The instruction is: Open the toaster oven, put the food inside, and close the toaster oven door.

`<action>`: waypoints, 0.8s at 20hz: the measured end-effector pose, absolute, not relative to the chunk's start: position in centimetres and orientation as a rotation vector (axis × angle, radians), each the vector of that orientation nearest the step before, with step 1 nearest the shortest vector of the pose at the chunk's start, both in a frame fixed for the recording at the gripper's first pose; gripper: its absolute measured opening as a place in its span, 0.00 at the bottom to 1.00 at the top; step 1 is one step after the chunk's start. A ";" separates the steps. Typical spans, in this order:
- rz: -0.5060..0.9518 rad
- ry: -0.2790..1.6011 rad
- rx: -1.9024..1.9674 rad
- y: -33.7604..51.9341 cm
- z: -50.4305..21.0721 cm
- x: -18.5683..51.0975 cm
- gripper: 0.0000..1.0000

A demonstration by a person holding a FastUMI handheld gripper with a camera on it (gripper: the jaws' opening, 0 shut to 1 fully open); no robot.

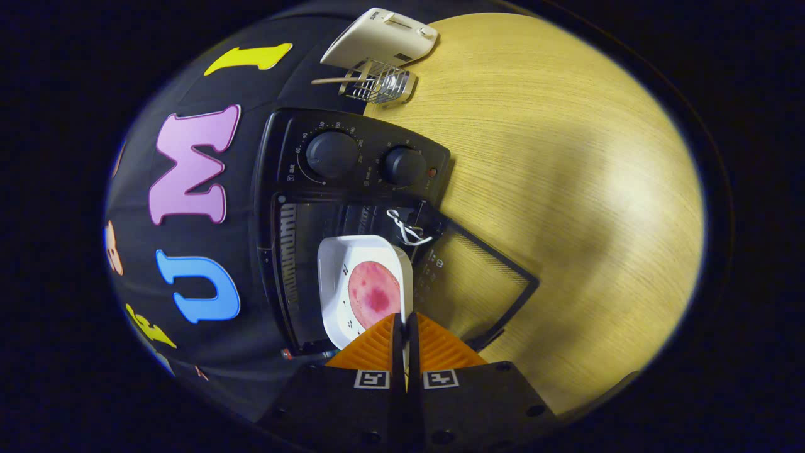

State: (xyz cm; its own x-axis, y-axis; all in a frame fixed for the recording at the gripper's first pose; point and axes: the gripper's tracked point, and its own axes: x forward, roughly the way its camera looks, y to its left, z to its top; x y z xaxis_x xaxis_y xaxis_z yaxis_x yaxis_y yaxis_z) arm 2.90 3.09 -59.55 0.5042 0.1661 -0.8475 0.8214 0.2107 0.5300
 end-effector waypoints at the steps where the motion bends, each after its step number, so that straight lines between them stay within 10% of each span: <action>1: -0.602 0.959 1.313 3.5 -60.0 3.9 0.05; 10: -0.874 0.818 1.389 5.8 -63.3 9.4 0.05; 16: -0.837 0.828 1.412 7.1 -62.7 10.1 0.23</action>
